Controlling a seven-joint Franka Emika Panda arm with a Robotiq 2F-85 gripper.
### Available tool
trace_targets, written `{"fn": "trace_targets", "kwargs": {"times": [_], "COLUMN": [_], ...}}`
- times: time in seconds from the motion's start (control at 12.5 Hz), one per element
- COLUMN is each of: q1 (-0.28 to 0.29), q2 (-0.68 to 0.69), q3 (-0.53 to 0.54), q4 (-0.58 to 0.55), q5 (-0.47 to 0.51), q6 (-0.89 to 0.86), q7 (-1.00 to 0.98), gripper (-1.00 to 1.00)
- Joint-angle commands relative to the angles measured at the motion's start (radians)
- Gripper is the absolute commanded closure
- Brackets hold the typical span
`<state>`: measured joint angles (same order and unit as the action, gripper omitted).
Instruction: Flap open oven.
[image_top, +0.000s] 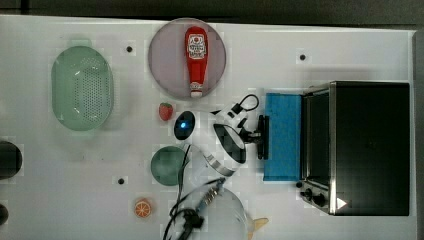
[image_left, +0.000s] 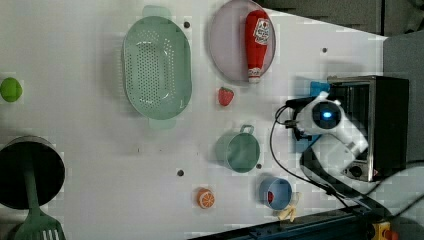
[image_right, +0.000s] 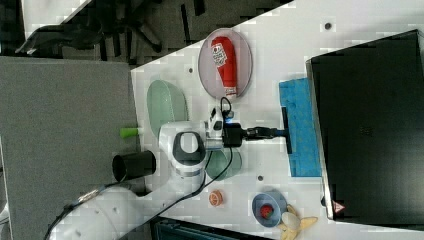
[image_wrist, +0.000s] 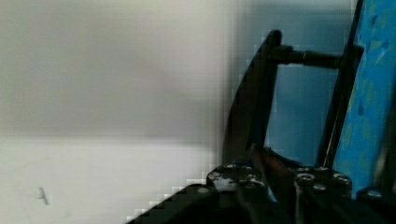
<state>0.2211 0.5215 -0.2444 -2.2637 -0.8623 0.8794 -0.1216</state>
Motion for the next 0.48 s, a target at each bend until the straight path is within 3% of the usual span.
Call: {"fn": "trace_targets", "kwargs": {"times": [0.08,0.32,0.48], "q1": [0.013,0.014,0.012], "q2": [0.002,-0.054,-0.152], "q3": [-0.002,0.000,-0.002], "q4": [0.030,0.067,0.077], "q5": [-0.006,0.036,0.188], "q6": [-0.006,0.023,0.013], "q7": [0.126,0.128,0.128], "gripper": [0.65,0.65,0.65]}}
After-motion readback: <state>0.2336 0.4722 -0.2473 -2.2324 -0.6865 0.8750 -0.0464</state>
